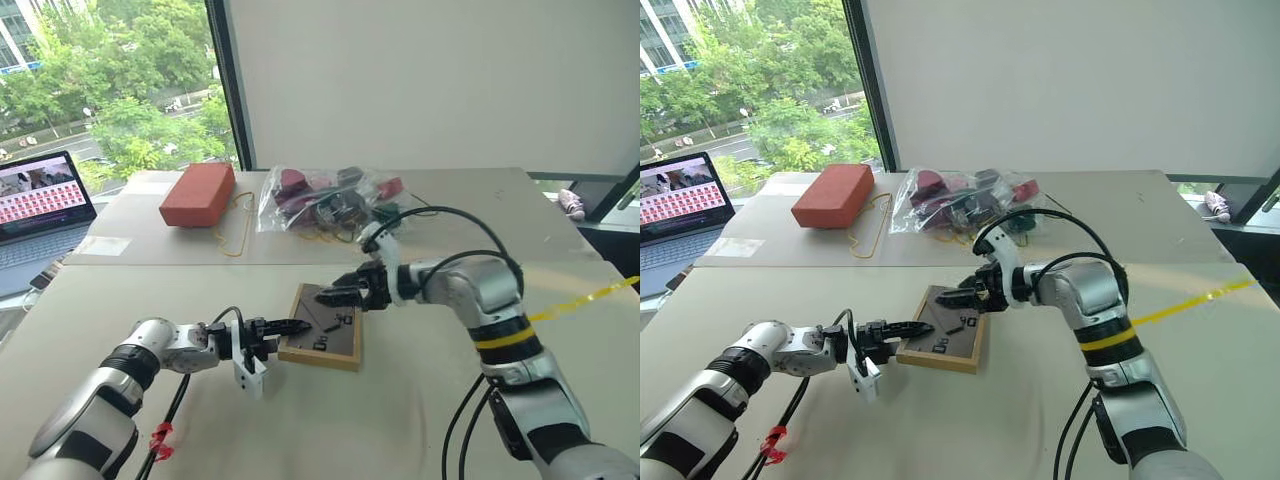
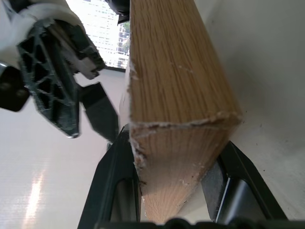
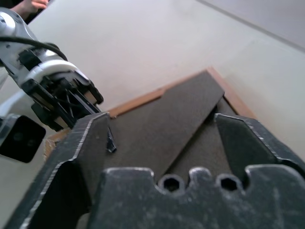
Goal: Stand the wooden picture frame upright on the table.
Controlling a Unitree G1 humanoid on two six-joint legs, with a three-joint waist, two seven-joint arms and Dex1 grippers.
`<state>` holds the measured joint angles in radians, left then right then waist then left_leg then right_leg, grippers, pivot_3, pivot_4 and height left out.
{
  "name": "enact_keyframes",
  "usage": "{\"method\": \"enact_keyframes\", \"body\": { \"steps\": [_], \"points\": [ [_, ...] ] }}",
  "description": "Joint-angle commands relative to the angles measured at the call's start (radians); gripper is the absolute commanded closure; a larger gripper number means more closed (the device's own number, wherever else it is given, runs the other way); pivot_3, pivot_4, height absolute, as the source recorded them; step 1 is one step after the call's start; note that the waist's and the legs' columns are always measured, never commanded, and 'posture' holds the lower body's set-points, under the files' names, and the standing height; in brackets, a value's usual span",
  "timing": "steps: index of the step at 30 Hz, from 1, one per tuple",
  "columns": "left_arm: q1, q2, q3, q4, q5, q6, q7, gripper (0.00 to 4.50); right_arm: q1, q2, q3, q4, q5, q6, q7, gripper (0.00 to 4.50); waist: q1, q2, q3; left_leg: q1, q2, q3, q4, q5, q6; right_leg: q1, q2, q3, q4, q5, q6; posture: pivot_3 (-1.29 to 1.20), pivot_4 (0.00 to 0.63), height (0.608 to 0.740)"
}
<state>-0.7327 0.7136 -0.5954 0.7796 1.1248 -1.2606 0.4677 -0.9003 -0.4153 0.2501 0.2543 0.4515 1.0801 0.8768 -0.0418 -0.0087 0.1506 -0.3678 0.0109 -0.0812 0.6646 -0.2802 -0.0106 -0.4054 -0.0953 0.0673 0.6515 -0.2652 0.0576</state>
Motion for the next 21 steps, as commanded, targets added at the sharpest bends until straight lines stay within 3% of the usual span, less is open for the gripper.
{"method": "enact_keyframes", "body": {
  "steps": [1, 7, 11, 21],
  "points": [
    [0.039, -0.008, -0.050, 0.018, 0.012, 0.008, -0.023, 3.36, -0.061, 0.029, 0.031, 0.111, -0.023, -0.061, 0.082, 0.02, -0.003, 0.003, -0.002, 0.000, 0.000, 0.000, 0.000, 0.000, 0.000, 0.000, 0.000, 0.000, 0.000, 0.000, 0.000, 0.00, 0.150, 0.740],
    [0.043, -0.004, -0.052, 0.008, 0.001, 0.017, -0.032, 3.36, -0.069, 0.110, 0.046, 0.108, 0.019, -0.013, 0.179, 0.02, -0.004, 0.004, -0.002, 0.001, 0.000, -0.001, 0.000, 0.000, 0.000, 0.000, 0.000, 0.000, 0.004, 0.000, 0.000, 0.00, 0.150, 0.740],
    [0.048, -0.004, -0.052, 0.004, -0.013, 0.022, -0.043, 3.36, -0.075, 0.166, -0.054, -0.020, 0.129, 0.097, 0.152, 0.02, -0.004, 0.004, -0.002, 0.000, 0.000, -0.001, 0.000, 0.000, 0.000, -0.001, 0.000, 0.000, 0.005, 0.000, 0.000, 0.00, 0.150, 0.740],
    [0.056, -0.006, -0.055, -0.003, -0.041, 0.027, -0.065, 3.36, -0.014, 0.076, -0.073, -0.145, 0.101, 0.105, 0.087, 0.02, 0.001, 0.003, -0.002, -0.006, -0.003, -0.001, 0.000, 0.001, -0.003, -0.009, -0.003, -0.001, 0.007, 0.000, 0.000, 0.00, 0.150, 0.740]
  ]
}}
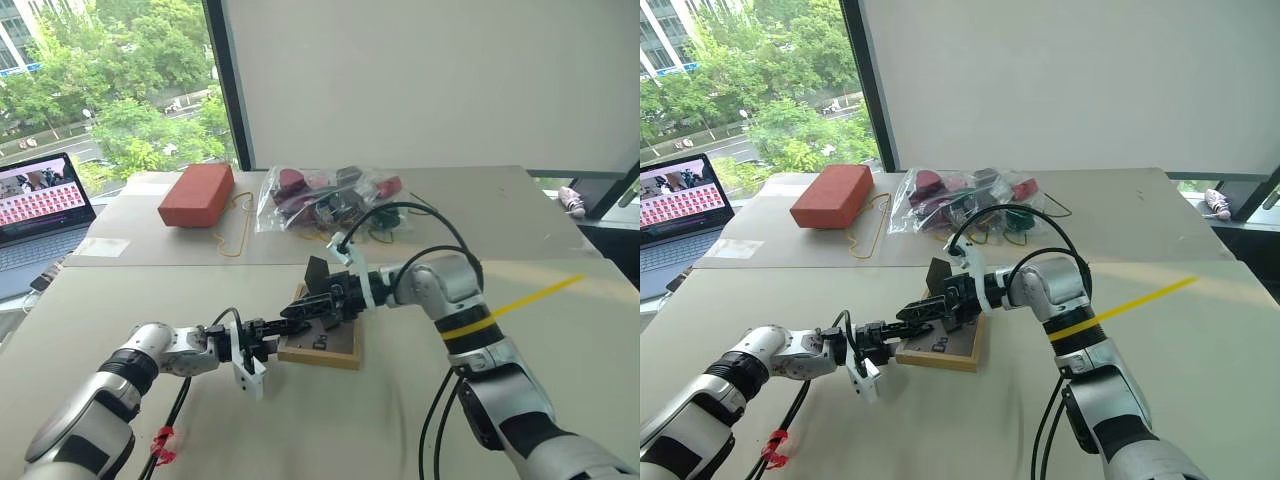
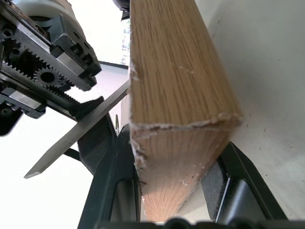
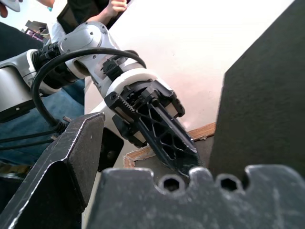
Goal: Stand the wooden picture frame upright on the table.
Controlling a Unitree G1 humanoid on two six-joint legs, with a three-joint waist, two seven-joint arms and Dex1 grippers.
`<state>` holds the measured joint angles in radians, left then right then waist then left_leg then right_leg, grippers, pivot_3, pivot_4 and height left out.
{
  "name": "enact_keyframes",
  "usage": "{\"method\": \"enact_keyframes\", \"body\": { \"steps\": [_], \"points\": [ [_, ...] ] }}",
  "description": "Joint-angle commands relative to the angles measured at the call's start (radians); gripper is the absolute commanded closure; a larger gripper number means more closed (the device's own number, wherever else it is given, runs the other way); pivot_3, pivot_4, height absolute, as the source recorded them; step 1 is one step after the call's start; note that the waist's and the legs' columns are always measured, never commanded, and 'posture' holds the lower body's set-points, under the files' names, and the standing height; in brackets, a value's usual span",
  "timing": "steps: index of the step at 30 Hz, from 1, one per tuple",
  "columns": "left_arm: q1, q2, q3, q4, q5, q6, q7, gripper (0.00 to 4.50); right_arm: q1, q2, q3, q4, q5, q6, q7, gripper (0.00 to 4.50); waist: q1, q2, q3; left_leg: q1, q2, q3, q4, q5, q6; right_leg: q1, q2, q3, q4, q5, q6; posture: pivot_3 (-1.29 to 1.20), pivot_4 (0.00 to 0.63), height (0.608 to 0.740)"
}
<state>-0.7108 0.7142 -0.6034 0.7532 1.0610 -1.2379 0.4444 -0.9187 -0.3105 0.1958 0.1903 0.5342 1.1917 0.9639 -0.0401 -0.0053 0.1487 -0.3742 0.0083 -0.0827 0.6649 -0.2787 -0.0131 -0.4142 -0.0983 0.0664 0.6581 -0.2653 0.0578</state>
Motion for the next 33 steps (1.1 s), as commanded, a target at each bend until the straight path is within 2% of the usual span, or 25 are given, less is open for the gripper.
{"method": "enact_keyframes", "body": {
  "steps": [1, 8, 11, 15, 18, 20, 22, 23, 25, 28, 30, 33],
  "points": [
    [0.034, -0.008, -0.047, 0.024, 0.021, 0.005, -0.043, 3.36, 0.014, -0.037, -0.021, -0.080, 0.016, -0.004, -0.008, 0.02, -0.001, 0.000, 0.000, -0.001, -0.001, 0.000, 0.000, 0.000, -0.001, -0.002, -0.001, 0.000, 0.001, 0.000, 0.000, 0.00, 0.150, 0.740],
    [0.034, -0.015, -0.043, 0.034, 0.008, 0.010, -0.050, 3.36, 0.093, -0.186, -0.005, -0.081, -0.059, -0.049, -0.035, 0.02, -0.003, 0.002, -0.002, -0.003, -0.002, 0.001, 0.000, 0.002, -0.003, -0.005, -0.002, 0.000, 0.004, 0.000, 0.000, 0.00, 0.150, 0.740],
    [0.038, -0.013, -0.044, 0.043, 0.012, 0.013, -0.045, 3.36, 0.078, -0.241, -0.102, -0.095, -0.057, -0.029, -0.097, 0.02, -0.002, 0.003, -0.002, -0.002, -0.002, 0.002, 0.000, 0.002, -0.003, -0.005, -0.002, 0.000, 0.005, 0.000, 0.000, 0.00, 0.150, 0.740],
    [0.047, -0.006, -0.045, 0.031, 0.010, 0.010, -0.049, 3.36, 0.118, -0.340, -0.157, -0.191, -0.057, -0.072, -0.103, 0.02, -0.002, 0.003, -0.002, -0.002, -0.002, 0.002, 0.000, 0.003, -0.004, -0.005, -0.003, 0.000, 0.005, 0.000, 0.000, 0.00, 0.150, 0.740],
    [0.050, -0.001, -0.040, 0.029, 0.001, 0.006, -0.053, 3.36, 0.309, -0.522, -0.120, -0.405, -0.223, -0.466, -0.029, 0.02, 0.003, 0.003, -0.002, -0.003, -0.002, 0.002, 0.000, 0.002, -0.004, -0.005, -0.003, 0.000, 0.004, 0.000, 0.001, 0.00, 0.150, 0.740],
    [0.051, 0.001, -0.038, 0.027, -0.008, 0.007, -0.059, 3.36, 0.439, -0.557, -0.126, -0.538, -0.261, -0.649, -0.002, 0.02, 0.003, 0.003, -0.002, -0.004, -0.002, 0.002, 0.000, 0.002, -0.003, -0.005, -0.003, 0.000, 0.003, -0.001, 0.002, 0.00, 0.150, 0.740],
    [0.051, 0.001, -0.034, 0.028, -0.021, 0.008, -0.068, 3.36, 0.569, -0.589, -0.093, -0.613, -0.363, -0.895, -0.002, 0.02, -0.008, 0.002, -0.002, -0.003, -0.003, 0.003, 0.000, 0.001, -0.002, -0.005, -0.004, 0.000, 0.002, -0.002, 0.003, 0.00, 0.150, 0.740],
    [0.051, 0.001, -0.031, 0.029, -0.032, 0.006, -0.074, 3.36, 0.643, -0.620, -0.038, -0.625, -0.499, -1.092, -0.046, 0.02, -0.008, 0.002, -0.002, -0.001, -0.003, 0.004, 0.000, 0.001, -0.002, -0.005, -0.004, 0.000, 0.002, -0.002, 0.003, 0.00, 0.150, 0.740],
    [0.052, 0.001, -0.026, 0.029, -0.046, 0.002, -0.084, 3.36, 0.721, -0.609, 0.026, -0.623, -0.657, -1.311, -0.130, 0.02, -0.006, 0.001, -0.001, 0.001, -0.004, 0.004, 0.000, 0.002, -0.003, -0.003, -0.005, 0.001, 0.000, -0.002, 0.003, 0.00, 0.150, 0.740],
    [0.057, 0.002, -0.020, 0.026, -0.066, -0.007, -0.104, 3.36, 0.688, -0.550, 0.107, -0.526, -0.953, -1.568, -0.355, 0.02, -0.014, -0.001, -0.001, 0.007, -0.004, 0.006, 0.000, 0.002, -0.003, 0.003, -0.005, 0.002, -0.001, -0.002, 0.004, 0.00, 0.150, 0.740],
    [0.060, 0.003, -0.016, 0.024, -0.078, -0.013, -0.117, 3.36, 0.651, -0.508, 0.147, -0.437, -1.069, -1.656, -0.448, 0.02, -0.012, -0.002, -0.001, 0.008, -0.004, 0.006, 0.000, 0.003, -0.005, 0.003, -0.005, 0.002, -0.002, -0.002, 0.004, 0.00, 0.150, 0.740],
    [0.063, 0.006, -0.009, 0.016, -0.097, -0.019, -0.136, 3.36, 0.608, -0.442, 0.188, -0.338, -1.148, -1.748, -0.543, 0.02, -0.005, -0.005, -0.001, 0.009, -0.004, 0.005, 0.000, 0.004, -0.007, 0.004, -0.005, 0.002, -0.002, -0.002, 0.003, 0.00, 0.150, 0.740]
  ]
}}
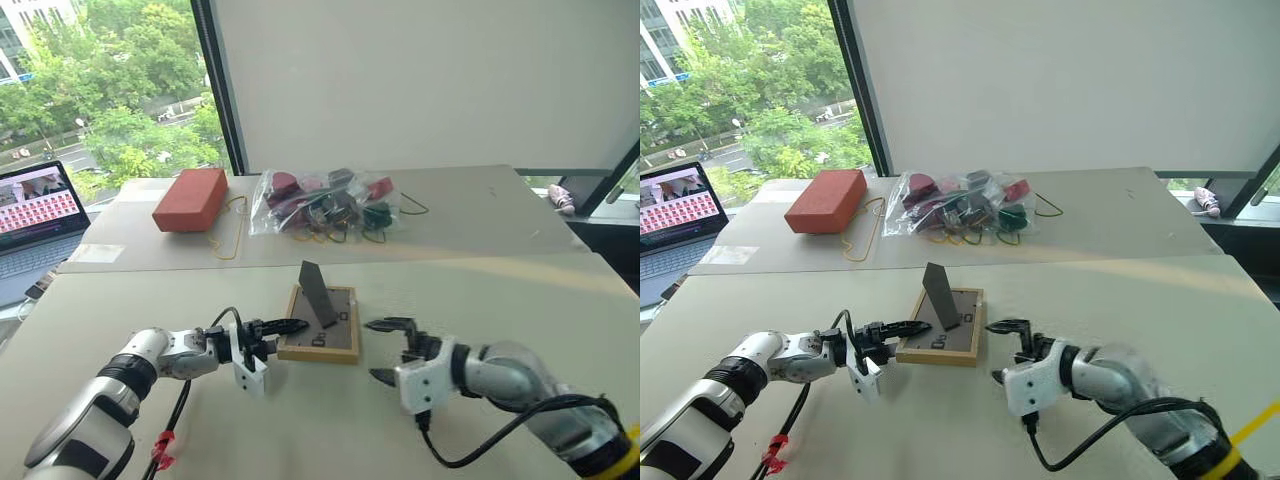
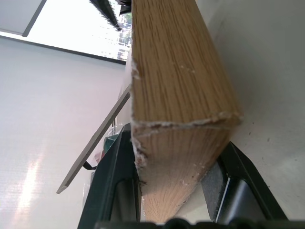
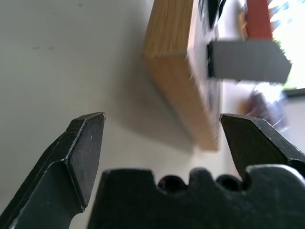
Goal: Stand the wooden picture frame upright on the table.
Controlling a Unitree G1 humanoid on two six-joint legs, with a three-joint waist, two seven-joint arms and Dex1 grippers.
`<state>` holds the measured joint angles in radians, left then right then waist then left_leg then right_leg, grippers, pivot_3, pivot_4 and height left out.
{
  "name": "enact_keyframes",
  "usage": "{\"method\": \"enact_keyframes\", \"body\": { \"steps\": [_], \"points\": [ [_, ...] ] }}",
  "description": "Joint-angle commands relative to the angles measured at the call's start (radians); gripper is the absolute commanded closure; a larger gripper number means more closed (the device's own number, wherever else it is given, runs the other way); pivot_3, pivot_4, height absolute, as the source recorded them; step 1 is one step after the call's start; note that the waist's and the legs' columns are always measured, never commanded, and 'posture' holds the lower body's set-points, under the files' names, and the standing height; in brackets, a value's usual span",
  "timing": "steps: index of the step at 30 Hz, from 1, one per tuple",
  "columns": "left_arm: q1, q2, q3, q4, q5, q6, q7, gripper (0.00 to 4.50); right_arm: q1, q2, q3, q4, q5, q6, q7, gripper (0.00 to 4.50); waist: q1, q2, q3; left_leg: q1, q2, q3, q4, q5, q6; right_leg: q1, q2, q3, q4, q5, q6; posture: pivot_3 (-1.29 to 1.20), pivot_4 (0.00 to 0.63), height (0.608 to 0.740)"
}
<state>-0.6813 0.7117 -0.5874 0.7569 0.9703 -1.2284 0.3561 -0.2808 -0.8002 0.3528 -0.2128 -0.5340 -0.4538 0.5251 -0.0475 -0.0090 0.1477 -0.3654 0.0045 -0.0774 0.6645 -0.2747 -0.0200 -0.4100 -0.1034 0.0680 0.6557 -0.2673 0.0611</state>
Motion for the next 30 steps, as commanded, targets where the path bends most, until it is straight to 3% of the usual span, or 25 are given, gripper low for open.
{"method": "enact_keyframes", "body": {
  "steps": [1, 6, 9, 16, 17, 21, 22, 24, 26, 28, 30],
  "points": [
    [0.034, 0.009, -0.023, 0.010, -0.014, -0.030, -0.055, 3.36, -0.042, 0.071, 0.039, 0.090, -0.102, -0.126, -0.136, 0.02, 0.002, -0.002, -0.001, 0.000, 0.000, 0.000, 0.000, 0.000, 0.000, 0.000, 0.000, 0.000, 0.000, 0.000, 0.000, 0.00, 0.150, 0.740],
    [0.036, 0.011, -0.009, 0.004, -0.039, -0.030, -0.086, 3.36, -0.047, 0.104, 0.061, 0.148, -0.145, -0.207, -0.178, 0.02, 0.004, -0.004, -0.001, -0.001, 0.000, 0.000, -0.002, 0.000, 0.000, 0.000, 0.000, 0.000, -0.003, 0.000, 0.000, 0.00, 0.150, 0.740],
    [0.040, 0.010, -0.002, -0.001, -0.048, -0.028, -0.101, 3.36, -0.041, 0.109, 0.064, 0.161, -0.146, -0.222, -0.178, 0.72, 0.003, -0.004, -0.001, 0.001, 0.000, 0.000, -0.002, -0.001, 0.002, 0.004, 0.000, 0.000, -0.006, 0.000, 0.000, 0.00, 0.150, 0.740],
    [0.058, 0.004, 0.012, -0.016, -0.071, -0.026, -0.132, 3.36, -0.050, 0.117, 0.056, 0.206, -0.143, -0.211, -0.175, 3.05, 0.001, -0.004, -0.001, 0.008, 0.000, 0.000, -0.004, -0.003, 0.005, 0.010, 0.000, 0.000, -0.007, 0.000, 0.000, 0.00, 0.150, 0.740],
    [0.059, 0.002, 0.014, -0.016, -0.076, -0.025, -0.137, 3.36, -0.051, 0.117, 0.055, 0.211, -0.140, -0.210, -0.174, 3.25, 0.001, -0.004, -0.001, 0.009, 0.000, 0.000, -0.004, -0.003, 0.005, 0.010, 0.000, 0.000, -0.007, 0.000, 0.000, 0.00, 0.150, 0.740],
    [0.066, -0.006, 0.036, -0.003, -0.161, -0.040, -0.172, 3.36, -0.067, 0.123, 0.054, 0.220, -0.124, -0.219, -0.169, 3.29, 0.000, -0.005, -0.001, 0.011, 0.000, 0.000, -0.005, -0.003, 0.005, 0.012, 0.000, 0.000, -0.007, 0.000, 0.000, 0.00, 0.150, 0.740],
    [0.069, -0.007, 0.042, -0.007, -0.172, -0.032, -0.182, 2.36, -0.071, 0.125, 0.050, 0.218, -0.118, -0.218, -0.170, 3.29, 0.000, -0.005, -0.001, 0.011, 0.000, 0.000, -0.005, -0.003, 0.005, 0.013, 0.000, 0.000, -0.008, 0.000, 0.000, 0.00, 0.150, 0.740],
    [0.077, -0.008, 0.057, -0.016, -0.197, -0.016, -0.202, 1.68, -0.075, 0.126, 0.042, 0.215, -0.104, -0.216, -0.168, 3.29, 0.000, -0.005, -0.001, 0.012, 0.000, 0.000, -0.005, -0.003, 0.006, 0.013, 0.000, 0.000, -0.008, 0.000, 0.000, 0.00, 0.150, 0.740],
    [0.120, 0.011, 0.099, -0.048, -0.385, 0.002, -0.263, 1.03, -0.078, 0.117, 0.022, 0.198, -0.057, -0.206, -0.146, 3.29, 0.000, -0.005, -0.001, 0.012, 0.000, 0.000, -0.005, -0.003, 0.006, 0.013, 0.000, 0.000, -0.008, 0.000, 0.000, 0.00, 0.150, 0.740],
    [0.193, 0.041, 0.149, -0.143, -0.621, 0.068, -0.334, 1.03, -0.077, 0.108, -0.005, 0.168, 0.019, -0.178, -0.107, 3.29, -0.002, -0.005, -0.001, 0.011, 0.000, 0.000, -0.005, -0.003, 0.006, 0.013, 0.000, 0.000, -0.007, 0.000, 0.000, 0.00, 0.150, 0.740],
    [0.335, 0.104, 0.219, -0.353, -0.877, 0.240, -0.411, 1.03, -0.098, 0.096, -0.050, 0.122, 0.158, -0.097, -0.025, 3.29, -0.002, -0.006, 0.000, 0.010, 0.001, 0.000, -0.005, -0.003, 0.006, 0.011, 0.000, 0.000, -0.007, 0.000, 0.000, 0.00, 0.150, 0.740]
  ]
}}
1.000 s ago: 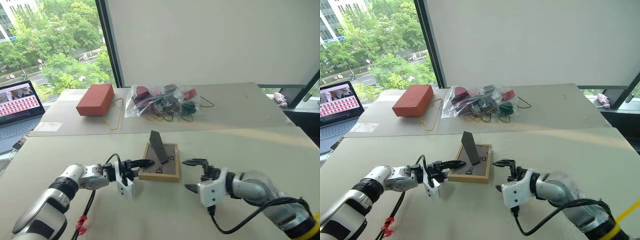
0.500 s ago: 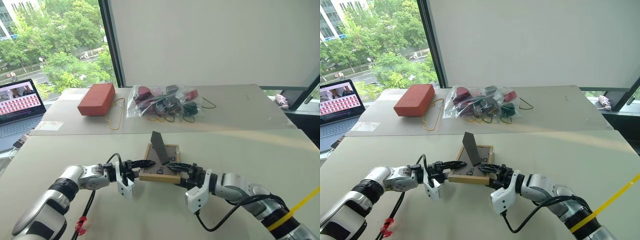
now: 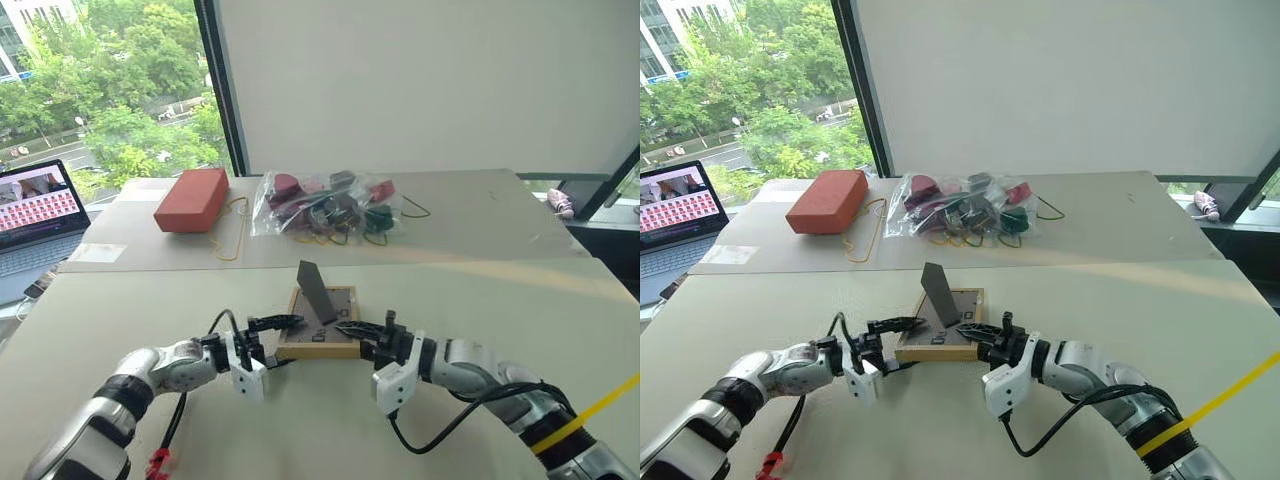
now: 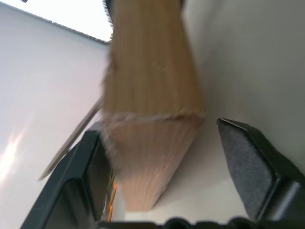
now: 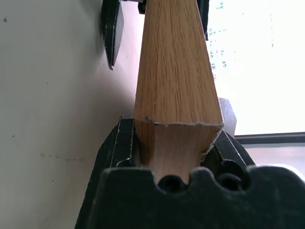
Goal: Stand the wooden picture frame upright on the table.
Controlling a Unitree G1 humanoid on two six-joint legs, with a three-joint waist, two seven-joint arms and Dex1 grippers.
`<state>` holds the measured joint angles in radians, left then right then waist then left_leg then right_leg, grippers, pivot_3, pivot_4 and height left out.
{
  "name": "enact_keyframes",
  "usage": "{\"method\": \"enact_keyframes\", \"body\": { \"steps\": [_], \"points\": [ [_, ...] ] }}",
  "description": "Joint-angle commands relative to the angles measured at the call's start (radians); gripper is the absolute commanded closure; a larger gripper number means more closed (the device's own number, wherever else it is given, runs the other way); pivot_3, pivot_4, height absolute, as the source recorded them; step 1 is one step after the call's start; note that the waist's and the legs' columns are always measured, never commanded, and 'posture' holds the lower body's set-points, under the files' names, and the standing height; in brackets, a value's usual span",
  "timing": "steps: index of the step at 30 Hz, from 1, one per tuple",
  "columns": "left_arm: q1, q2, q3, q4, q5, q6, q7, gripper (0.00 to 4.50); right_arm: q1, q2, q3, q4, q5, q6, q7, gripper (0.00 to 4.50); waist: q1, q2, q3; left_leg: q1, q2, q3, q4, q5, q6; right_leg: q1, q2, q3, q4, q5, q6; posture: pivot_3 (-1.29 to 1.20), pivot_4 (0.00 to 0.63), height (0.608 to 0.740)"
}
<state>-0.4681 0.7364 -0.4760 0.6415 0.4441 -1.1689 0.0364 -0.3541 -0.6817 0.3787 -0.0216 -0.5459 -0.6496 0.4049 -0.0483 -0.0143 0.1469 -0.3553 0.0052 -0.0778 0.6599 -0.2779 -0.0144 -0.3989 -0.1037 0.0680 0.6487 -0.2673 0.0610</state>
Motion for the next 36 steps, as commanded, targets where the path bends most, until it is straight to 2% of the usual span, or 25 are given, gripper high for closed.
{"method": "enact_keyframes", "body": {
  "steps": [1, 4, 6, 10, 13, 15, 18, 25, 26, 27, 33, 36],
  "points": [
    [0.205, 0.116, 0.141, -0.363, -0.443, 0.268, -0.118, 1.03, -0.043, -0.033, -0.100, -0.094, 0.261, 0.168, 0.157, 3.29, -0.004, -0.001, 0.001, -0.002, 0.001, 0.000, 0.000, 0.000, 0.000, -0.001, 0.000, 0.000, 0.000, 0.000, 0.000, 0.00, 0.150, 0.740],
    [0.394, 0.157, 0.224, -0.656, -0.603, 0.506, -0.154, 1.03, -0.092, -0.081, -0.145, -0.154, 0.488, 0.404, 0.354, 3.29, -0.005, -0.001, 0.002, -0.006, 0.001, 0.000, 0.001, 0.000, 0.000, -0.005, 0.000, 0.000, 0.001, 0.000, 0.000, 0.00, 0.150, 0.740],
    [0.479, 0.144, 0.258, -0.789, -0.635, 0.628, -0.162, 1.03, -0.145, -0.096, -0.185, -0.195, 0.651, 0.651, 0.451, 3.29, 0.001, 0.000, 0.003, -0.007, 0.001, 0.000, 0.001, 0.000, 0.000, -0.005, -0.002, 0.000, 0.000, 0.000, 0.000, 0.00, 0.150, 0.740],
    [0.565, 0.072, 0.304, -0.891, -0.586, 0.757, -0.170, 1.03, -0.345, -0.064, -0.286, -0.204, 1.043, 1.307, 0.507, 3.29, 0.006, 0.001, 0.006, -0.007, 0.001, 0.000, 0.001, 0.000, 0.000, -0.004, -0.001, -0.002, -0.001, 0.000, 0.000, 0.00, 0.150, 0.740],
    [0.570, 0.023, 0.334, -0.920, -0.580, 0.816, -0.193, 1.03, -0.457, -0.050, -0.303, -0.129, 1.145, 1.558, 0.522, 3.29, 0.006, 0.001, 0.007, -0.007, 0.001, -0.001, 0.001, 0.000, 0.000, -0.005, 0.000, -0.003, -0.001, 0.000, -0.001, 0.00, 0.150, 0.740],
    [0.567, -0.004, 0.349, -0.931, -0.573, 0.842, -0.214, 1.03, -0.520, -0.031, -0.307, -0.056, 1.180, 1.671, 0.522, 3.29, 0.007, 0.001, 0.007, -0.008, 0.001, -0.002, 0.001, -0.001, 0.001, -0.005, 0.000, -0.003, -0.001, 0.001, -0.001, 0.00, 0.150, 0.740],
    [0.566, -0.039, 0.370, -0.948, -0.576, 0.867, -0.247, 1.03, -0.548, -0.027, -0.271, 0.013, 1.176, 1.724, 0.554, 3.29, 0.007, 0.001, 0.007, -0.010, 0.001, -0.002, 0.001, -0.001, 0.001, -0.007, 0.000, -0.003, -0.002, 0.001, -0.001, 0.00, 0.150, 0.740],
    [0.587, -0.089, 0.410, -0.998, -0.588, 0.897, -0.329, 1.03, -0.531, -0.006, -0.205, 0.145, 1.091, 1.671, 0.576, 3.29, 0.002, 0.001, 0.007, -0.014, 0.001, -0.001, 0.001, -0.001, 0.001, -0.011, -0.001, -0.003, -0.001, 0.001, -0.001, 0.00, 0.150, 0.740],
    [0.592, -0.095, 0.414, -1.007, -0.600, 0.907, -0.342, 0.99, -0.529, 0.000, -0.211, 0.151, 1.092, 1.673, 0.573, 2.26, 0.002, 0.001, 0.007, -0.013, 0.001, -0.001, 0.001, -0.001, 0.001, -0.011, -0.001, -0.003, -0.001, 0.001, -0.001, 0.00, 0.150, 0.740],
    [0.596, -0.100, 0.418, -1.013, -0.607, 0.916, -0.353, 0.99, -0.528, 0.004, -0.217, 0.154, 1.092, 1.676, 0.572, 2.05, 0.002, 0.001, 0.007, -0.013, 0.001, -0.001, 0.001, -0.001, 0.001, -0.011, -0.001, -0.003, -0.001, 0.001, -0.001, 0.00, 0.150, 0.740],
    [0.593, -0.130, 0.442, -1.020, -0.617, 0.937, -0.417, 0.99, -0.524, -0.007, -0.255, 0.123, 1.098, 1.704, 0.571, 0.02, 0.005, 0.001, 0.007, -0.015, 0.001, -0.001, 0.001, -0.001, 0.001, -0.012, -0.001, -0.003, -0.001, 0.001, -0.001, 0.00, 0.150, 0.740],
    [0.578, -0.138, 0.444, -1.019, -0.661, 0.965, -0.470, 0.99, -0.507, -0.047, -0.321, 0.077, 1.134, 1.752, 0.572, 0.02, 0.006, 0.001, 0.007, -0.015, 0.000, -0.001, 0.001, -0.001, 0.001, -0.012, -0.001, -0.003, -0.001, 0.001, -0.001, 0.00, 0.150, 0.740]
  ]
}}
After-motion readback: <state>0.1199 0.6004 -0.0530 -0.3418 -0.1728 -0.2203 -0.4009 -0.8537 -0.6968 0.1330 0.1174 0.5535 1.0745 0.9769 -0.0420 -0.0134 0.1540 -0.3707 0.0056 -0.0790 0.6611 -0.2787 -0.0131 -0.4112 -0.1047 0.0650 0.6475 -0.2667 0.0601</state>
